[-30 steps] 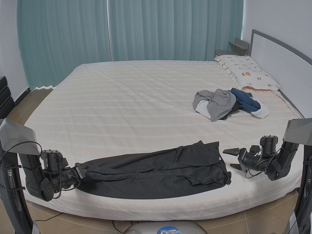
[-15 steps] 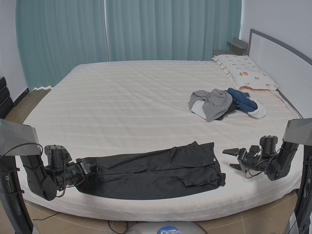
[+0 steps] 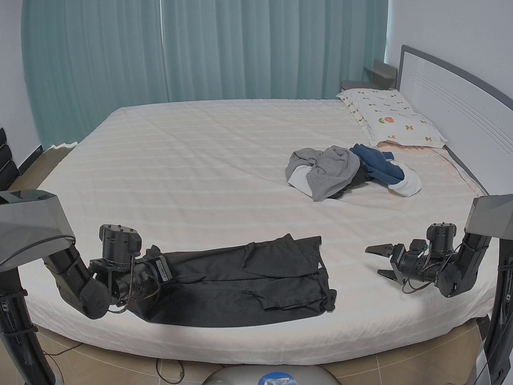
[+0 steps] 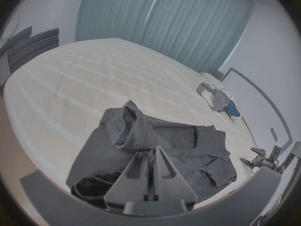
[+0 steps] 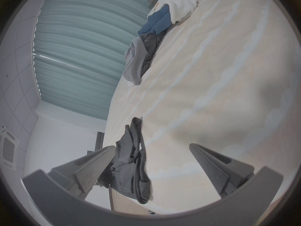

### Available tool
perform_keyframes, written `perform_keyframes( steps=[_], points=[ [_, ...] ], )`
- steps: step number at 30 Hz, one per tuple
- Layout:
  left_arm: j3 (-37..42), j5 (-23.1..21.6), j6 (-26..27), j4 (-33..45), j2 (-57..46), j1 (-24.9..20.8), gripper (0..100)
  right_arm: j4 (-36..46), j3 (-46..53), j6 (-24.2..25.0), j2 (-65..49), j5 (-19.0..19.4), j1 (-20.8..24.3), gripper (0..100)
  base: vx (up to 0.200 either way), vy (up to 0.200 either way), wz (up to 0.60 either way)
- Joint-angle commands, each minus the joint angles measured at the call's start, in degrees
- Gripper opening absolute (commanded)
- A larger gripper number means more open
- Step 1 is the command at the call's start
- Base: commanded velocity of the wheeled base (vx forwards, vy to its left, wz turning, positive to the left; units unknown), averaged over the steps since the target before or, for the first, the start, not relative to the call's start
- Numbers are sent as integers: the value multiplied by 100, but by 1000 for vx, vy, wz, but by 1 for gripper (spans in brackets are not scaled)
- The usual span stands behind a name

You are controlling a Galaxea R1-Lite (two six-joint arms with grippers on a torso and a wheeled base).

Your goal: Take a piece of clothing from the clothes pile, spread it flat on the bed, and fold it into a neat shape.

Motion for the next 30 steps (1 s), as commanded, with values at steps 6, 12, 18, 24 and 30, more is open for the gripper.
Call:
perform_keyframes(
  steps=[6,12,18,24,30],
  points=[
    [-1197,252,-310,1204,-195,-750,0,-1,1,1,14,3,9,100,0,-200,0],
    [-2102,252,-512,2267,-98,-1049,0,-1,10,1,5,3,9,100,0,-200,0],
    [-2673,270,-811,2496,385,-1295,0,-1,10,1,14,3,9,100,0,-200,0],
    [-2849,322,-926,2469,843,-1348,0,-10,10,-17,14,-6,9,100,0,0,0],
    [-3069,331,-1339,2496,1001,-1409,0,-10,10,-17,14,-6,18,100,0,0,0]
  ],
)
